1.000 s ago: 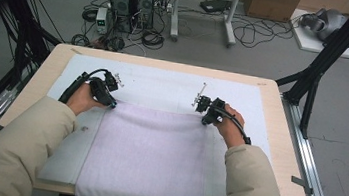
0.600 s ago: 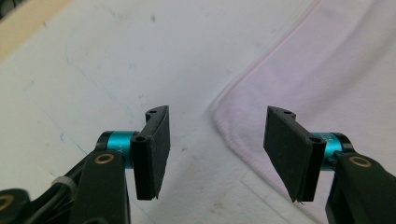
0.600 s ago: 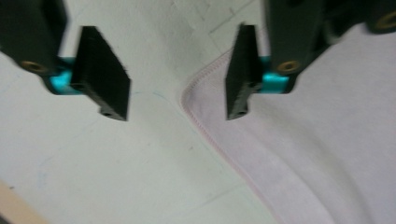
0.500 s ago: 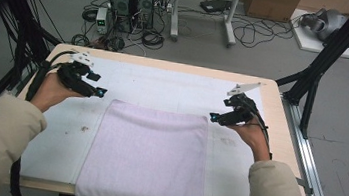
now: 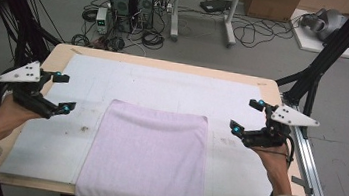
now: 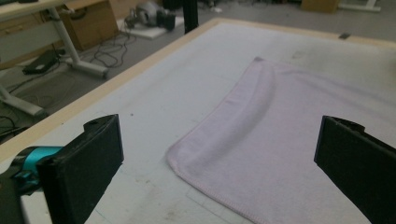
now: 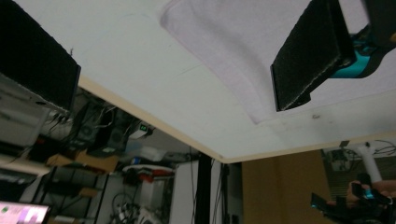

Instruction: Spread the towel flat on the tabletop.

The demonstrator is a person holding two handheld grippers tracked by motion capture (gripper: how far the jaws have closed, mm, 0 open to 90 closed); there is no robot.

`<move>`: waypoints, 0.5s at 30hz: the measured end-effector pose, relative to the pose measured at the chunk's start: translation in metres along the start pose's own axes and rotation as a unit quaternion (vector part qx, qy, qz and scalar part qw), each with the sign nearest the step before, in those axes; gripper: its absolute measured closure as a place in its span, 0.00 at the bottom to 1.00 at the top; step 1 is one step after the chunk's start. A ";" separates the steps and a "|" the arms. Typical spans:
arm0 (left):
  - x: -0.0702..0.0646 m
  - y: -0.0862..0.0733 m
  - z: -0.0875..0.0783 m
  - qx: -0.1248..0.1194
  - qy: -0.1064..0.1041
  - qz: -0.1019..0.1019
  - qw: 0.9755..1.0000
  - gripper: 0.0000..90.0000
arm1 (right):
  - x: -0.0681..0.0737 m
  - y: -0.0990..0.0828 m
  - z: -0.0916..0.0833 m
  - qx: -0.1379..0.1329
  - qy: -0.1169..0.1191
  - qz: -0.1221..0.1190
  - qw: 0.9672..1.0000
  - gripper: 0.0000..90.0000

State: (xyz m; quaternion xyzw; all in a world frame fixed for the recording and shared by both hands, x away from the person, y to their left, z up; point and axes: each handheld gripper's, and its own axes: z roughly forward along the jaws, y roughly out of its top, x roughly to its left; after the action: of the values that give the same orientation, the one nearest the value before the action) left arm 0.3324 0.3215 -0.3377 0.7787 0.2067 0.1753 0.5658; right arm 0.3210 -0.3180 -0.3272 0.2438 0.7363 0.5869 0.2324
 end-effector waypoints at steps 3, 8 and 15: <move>-0.009 -0.010 -0.013 -0.043 0.001 -0.003 0.999 0.02 | 0.007 -0.005 -0.012 -0.021 -0.002 -0.008 1.000 0.01; -0.020 -0.024 -0.028 -0.081 0.005 -0.010 0.997 0.02 | 0.013 -0.015 -0.023 -0.026 -0.008 -0.016 1.000 0.01; -0.021 -0.031 -0.031 -0.088 0.006 -0.018 0.996 0.02 | 0.021 -0.020 -0.023 -0.026 -0.008 -0.024 0.999 0.01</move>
State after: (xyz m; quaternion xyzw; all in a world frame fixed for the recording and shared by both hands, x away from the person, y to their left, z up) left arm 0.2948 0.3444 -0.3589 0.7212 0.2080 0.1877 0.6335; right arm 0.2887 -0.3255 -0.3430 0.2245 0.7248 0.5978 0.2585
